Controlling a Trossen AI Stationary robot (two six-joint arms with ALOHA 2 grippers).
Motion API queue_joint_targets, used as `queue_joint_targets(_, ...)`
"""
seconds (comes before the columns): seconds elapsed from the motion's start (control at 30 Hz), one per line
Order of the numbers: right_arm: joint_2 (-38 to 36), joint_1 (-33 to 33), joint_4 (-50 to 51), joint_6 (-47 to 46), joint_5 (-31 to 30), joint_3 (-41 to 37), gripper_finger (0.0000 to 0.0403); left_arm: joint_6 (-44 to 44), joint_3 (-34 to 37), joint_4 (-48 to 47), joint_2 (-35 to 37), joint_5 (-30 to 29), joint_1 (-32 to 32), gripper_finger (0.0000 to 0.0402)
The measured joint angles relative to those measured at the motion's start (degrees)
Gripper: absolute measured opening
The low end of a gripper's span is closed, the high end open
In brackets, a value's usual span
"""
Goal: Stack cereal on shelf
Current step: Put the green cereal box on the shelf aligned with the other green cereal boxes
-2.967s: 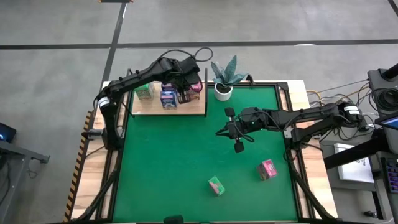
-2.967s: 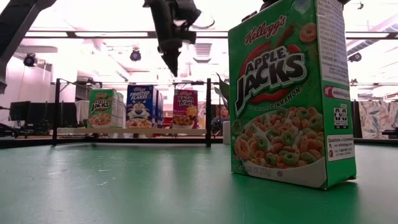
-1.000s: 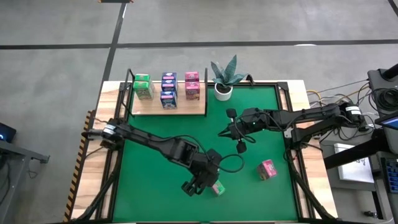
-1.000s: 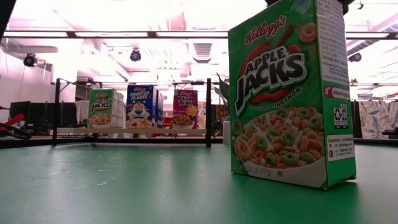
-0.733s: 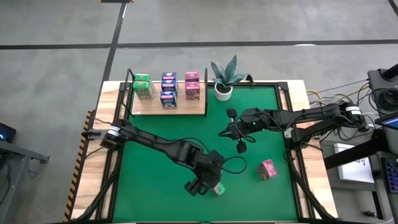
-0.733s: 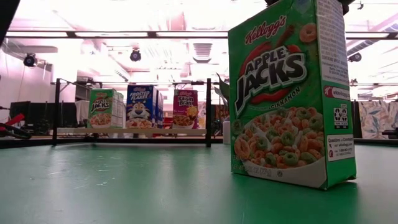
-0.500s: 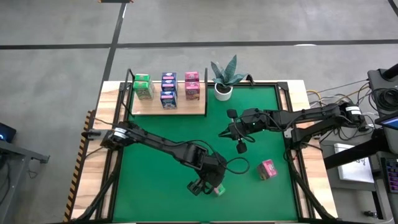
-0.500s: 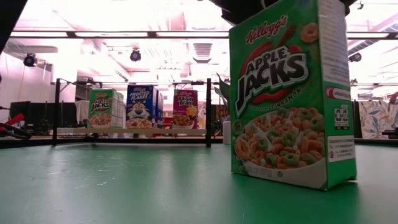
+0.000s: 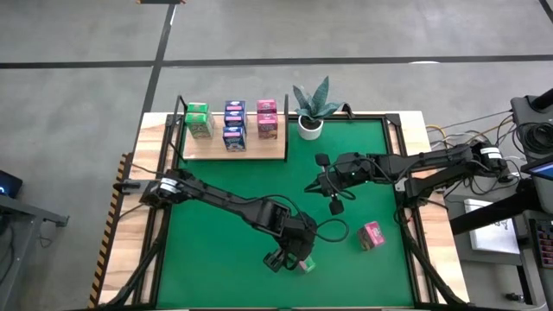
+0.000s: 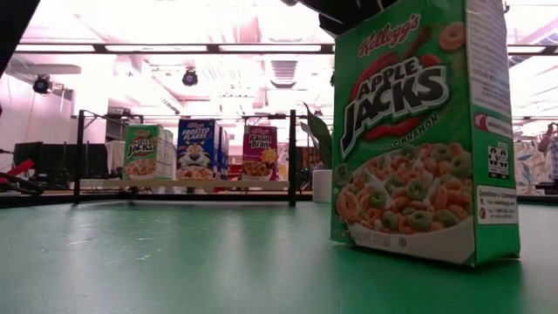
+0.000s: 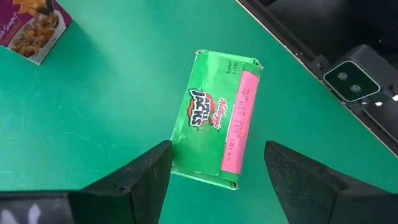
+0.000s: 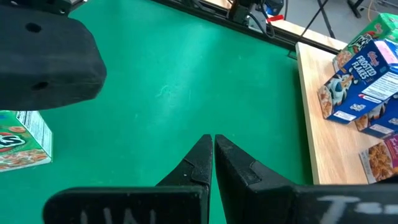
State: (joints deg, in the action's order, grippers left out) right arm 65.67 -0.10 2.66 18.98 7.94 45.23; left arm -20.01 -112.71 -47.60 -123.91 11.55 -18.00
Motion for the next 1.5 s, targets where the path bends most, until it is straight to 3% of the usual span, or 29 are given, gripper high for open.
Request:
queue_joint_targets(0.57, 0.01, -0.02, -0.17, 0.05, -0.46, 0.00, 0.0009, -0.50, -0.13, 1.23, 0.10, 0.05, -0.24, 0.0237)
queue_joint_targets(0.83, 0.01, -0.02, -0.33, -0.04, -0.46, 0.00, 0.0009, -1.05, 0.09, 2.16, -1.56, 4.45, 0.81, 0.0237)
queue_joint_targets(1.5, 0.01, -0.02, -0.35, 0.03, -0.48, 0.00, 0.0009, -0.50, 0.09, 1.36, -1.65, 4.48, 0.92, 0.0231)
